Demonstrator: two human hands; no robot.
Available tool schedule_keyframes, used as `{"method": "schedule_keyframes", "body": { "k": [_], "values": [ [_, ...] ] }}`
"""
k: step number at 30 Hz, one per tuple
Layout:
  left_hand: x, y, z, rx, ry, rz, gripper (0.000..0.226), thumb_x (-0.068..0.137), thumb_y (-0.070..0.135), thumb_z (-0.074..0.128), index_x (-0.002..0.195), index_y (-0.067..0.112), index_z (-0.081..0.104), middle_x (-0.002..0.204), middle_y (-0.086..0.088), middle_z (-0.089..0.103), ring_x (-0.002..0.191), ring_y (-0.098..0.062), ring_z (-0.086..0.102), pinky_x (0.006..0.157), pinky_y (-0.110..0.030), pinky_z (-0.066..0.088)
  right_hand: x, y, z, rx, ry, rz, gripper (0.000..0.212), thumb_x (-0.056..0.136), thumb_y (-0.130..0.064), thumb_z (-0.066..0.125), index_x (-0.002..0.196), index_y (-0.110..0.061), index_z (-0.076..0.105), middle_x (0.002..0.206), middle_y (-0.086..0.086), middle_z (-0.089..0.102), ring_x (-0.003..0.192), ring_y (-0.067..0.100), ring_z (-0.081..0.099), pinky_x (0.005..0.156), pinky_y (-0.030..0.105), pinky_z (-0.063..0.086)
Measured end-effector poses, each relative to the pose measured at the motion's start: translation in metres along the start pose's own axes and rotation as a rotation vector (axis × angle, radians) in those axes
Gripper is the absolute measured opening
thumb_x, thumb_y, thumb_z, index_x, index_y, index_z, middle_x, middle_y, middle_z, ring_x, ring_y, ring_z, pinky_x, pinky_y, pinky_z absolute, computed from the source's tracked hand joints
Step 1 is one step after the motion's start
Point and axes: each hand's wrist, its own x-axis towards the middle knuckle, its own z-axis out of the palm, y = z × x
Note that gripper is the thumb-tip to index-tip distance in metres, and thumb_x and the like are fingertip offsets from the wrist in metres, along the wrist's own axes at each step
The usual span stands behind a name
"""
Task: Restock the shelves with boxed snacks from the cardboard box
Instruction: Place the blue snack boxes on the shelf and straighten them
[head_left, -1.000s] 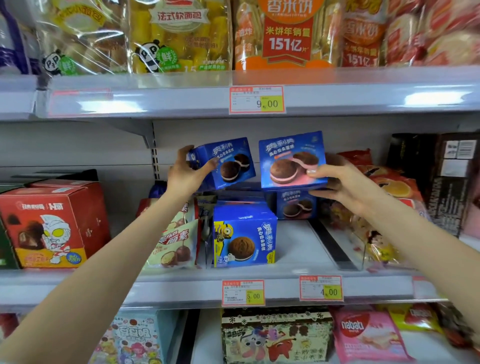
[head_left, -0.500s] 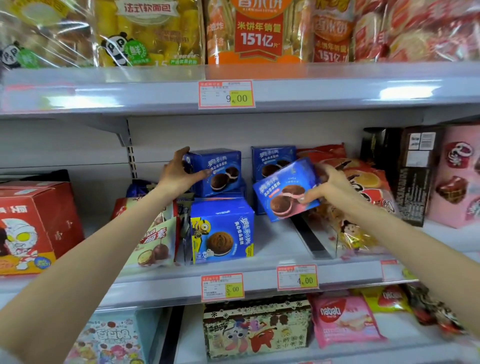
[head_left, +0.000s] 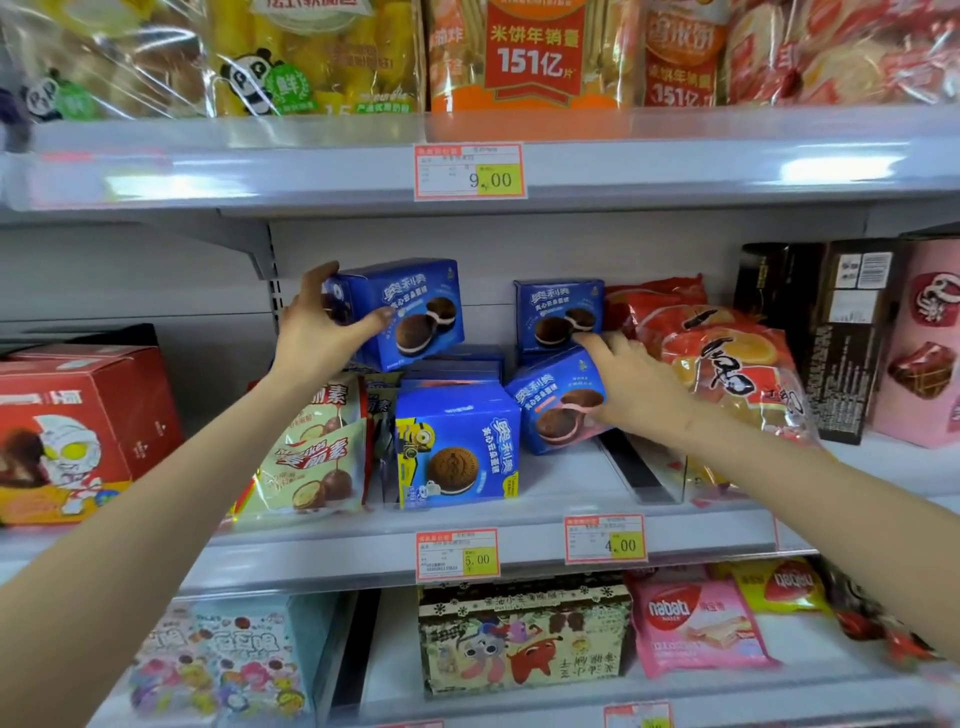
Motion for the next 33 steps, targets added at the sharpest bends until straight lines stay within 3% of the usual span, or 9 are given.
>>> {"method": "schedule_keyframes", "body": {
  "k": [2, 4, 7, 13, 17, 23, 29, 33],
  "values": [
    [-0.004, -0.003, -0.005, -0.025, 0.004, -0.007, 0.075, 0.076, 0.038, 0.073, 0.138, 0.022, 0.034, 0.124, -0.012, 0.055, 0.099, -0.018, 0.053, 0.083, -0.037, 0.051, 0.007, 0.002, 0.0, -0.164, 0.063, -0.062, 0.079, 0.077, -0.04, 0.071, 0.142, -0.018, 0.032, 0.141, 0.013, 0.035, 0.124, 0.032, 0.04, 0.095, 0.039, 0.039],
    [-0.007, -0.005, -0.008, -0.04, 0.008, -0.004, 0.074, 0.077, 0.036, 0.073, 0.138, 0.022, 0.033, 0.125, -0.012, 0.054, 0.098, -0.018, 0.053, 0.08, -0.033, 0.05, 0.016, 0.003, 0.003, -0.198, 0.018, -0.093, 0.072, 0.076, -0.037, 0.073, 0.137, -0.019, 0.04, 0.138, 0.01, 0.04, 0.121, 0.028, 0.045, 0.092, 0.037, 0.042],
    [-0.009, -0.008, -0.013, -0.068, 0.017, -0.017, 0.072, 0.078, 0.037, 0.072, 0.137, 0.022, 0.033, 0.125, -0.011, 0.055, 0.099, -0.018, 0.054, 0.081, -0.033, 0.05, 0.023, -0.002, 0.008, -0.182, -0.095, -0.105, 0.07, 0.078, -0.042, 0.07, 0.137, -0.022, 0.038, 0.132, 0.006, 0.048, 0.116, 0.026, 0.051, 0.087, 0.036, 0.046],
    [-0.005, -0.003, -0.013, -0.151, -0.008, -0.023, 0.07, 0.079, 0.037, 0.07, 0.137, 0.022, 0.033, 0.121, -0.01, 0.056, 0.102, -0.022, 0.059, 0.083, -0.037, 0.053, 0.031, -0.008, 0.011, -0.249, -0.064, -0.137, 0.062, 0.085, -0.043, 0.062, 0.138, -0.022, 0.038, 0.13, 0.008, 0.05, 0.113, 0.027, 0.053, 0.083, 0.033, 0.046],
    [0.003, 0.005, -0.003, -0.161, -0.045, -0.03, 0.07, 0.08, 0.039, 0.069, 0.138, 0.024, 0.033, 0.112, -0.001, 0.055, 0.099, -0.018, 0.058, 0.066, -0.019, 0.047, 0.034, -0.016, 0.01, -0.362, 0.004, -0.186, 0.042, 0.087, -0.031, 0.057, 0.127, -0.019, 0.05, 0.109, 0.007, 0.062, 0.098, 0.024, 0.06, 0.07, 0.029, 0.041],
    [0.011, 0.025, 0.019, -0.211, -0.177, -0.028, 0.069, 0.08, 0.035, 0.071, 0.137, 0.023, 0.034, 0.109, -0.003, 0.057, 0.099, -0.02, 0.061, 0.076, -0.025, 0.05, 0.036, -0.01, 0.011, -0.424, 0.022, -0.182, 0.03, 0.086, -0.024, 0.054, 0.116, -0.018, 0.058, 0.102, 0.004, 0.065, 0.093, 0.022, 0.062, 0.067, 0.027, 0.039],
    [0.031, 0.048, 0.063, -0.18, -0.327, -0.003, 0.075, 0.077, 0.033, 0.074, 0.138, 0.02, 0.032, 0.115, -0.006, 0.057, 0.101, -0.021, 0.059, 0.087, -0.037, 0.053, 0.032, 0.009, 0.016, -0.262, -0.013, -0.125, 0.048, 0.089, -0.034, 0.057, 0.135, -0.024, 0.046, 0.127, 0.004, 0.056, 0.11, 0.024, 0.057, 0.087, 0.032, 0.046],
    [0.039, 0.057, 0.095, -0.166, -0.46, -0.015, 0.077, 0.076, 0.032, 0.075, 0.137, 0.019, 0.031, 0.129, -0.011, 0.053, 0.109, -0.023, 0.057, 0.091, -0.041, 0.052, 0.009, 0.018, 0.011, -0.145, 0.144, -0.113, 0.035, 0.091, -0.029, 0.052, 0.124, -0.018, 0.056, 0.116, 0.006, 0.061, 0.101, 0.026, 0.06, 0.074, 0.033, 0.046]
  ]
}}
